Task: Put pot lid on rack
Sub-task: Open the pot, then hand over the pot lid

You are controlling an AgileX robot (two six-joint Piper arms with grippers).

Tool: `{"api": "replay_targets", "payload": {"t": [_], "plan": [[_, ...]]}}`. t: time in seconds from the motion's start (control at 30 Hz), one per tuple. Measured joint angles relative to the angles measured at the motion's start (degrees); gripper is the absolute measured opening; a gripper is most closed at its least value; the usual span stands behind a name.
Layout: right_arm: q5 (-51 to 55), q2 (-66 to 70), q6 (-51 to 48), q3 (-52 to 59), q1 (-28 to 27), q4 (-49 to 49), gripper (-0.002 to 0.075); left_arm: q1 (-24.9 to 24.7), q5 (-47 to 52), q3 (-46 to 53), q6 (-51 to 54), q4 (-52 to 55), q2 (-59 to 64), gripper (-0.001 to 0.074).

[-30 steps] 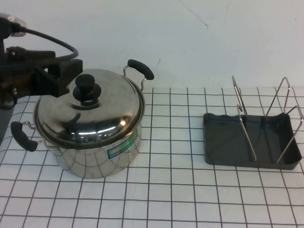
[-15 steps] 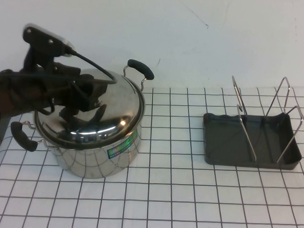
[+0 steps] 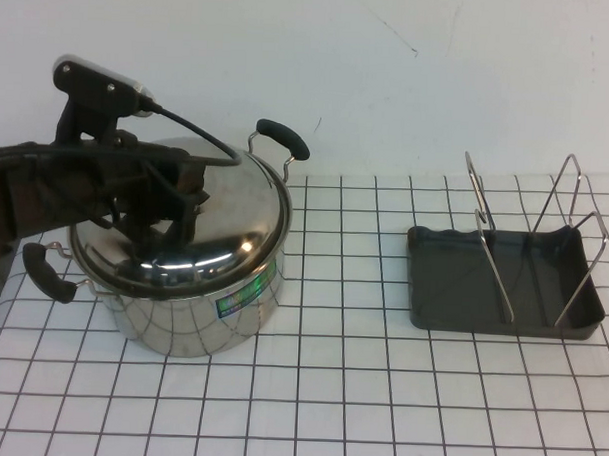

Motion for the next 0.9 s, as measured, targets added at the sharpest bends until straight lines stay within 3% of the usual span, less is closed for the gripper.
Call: {"api": "replay_targets", "payload": {"t": [0.53, 0.7, 0.9], "plan": [[-0.5, 0.1, 0.0, 0.0, 0.0, 1.4, -0.0003, 0.2, 13.1, -5.8, 1.3, 1.9, -7.6, 0.0329], [0.2, 0.1, -1.7, -3.1, 0.0, 21.6, -0.0003, 0.2, 24.9, -5.9, -4.0, 2.8, -12.7, 0.0329], [8.3, 0.1, -22.2, -9.6, 0.0, 59.5, -0.0003, -2.3, 33.1, -5.9, -12.7, 3.5, -16.7, 0.0329]]}}
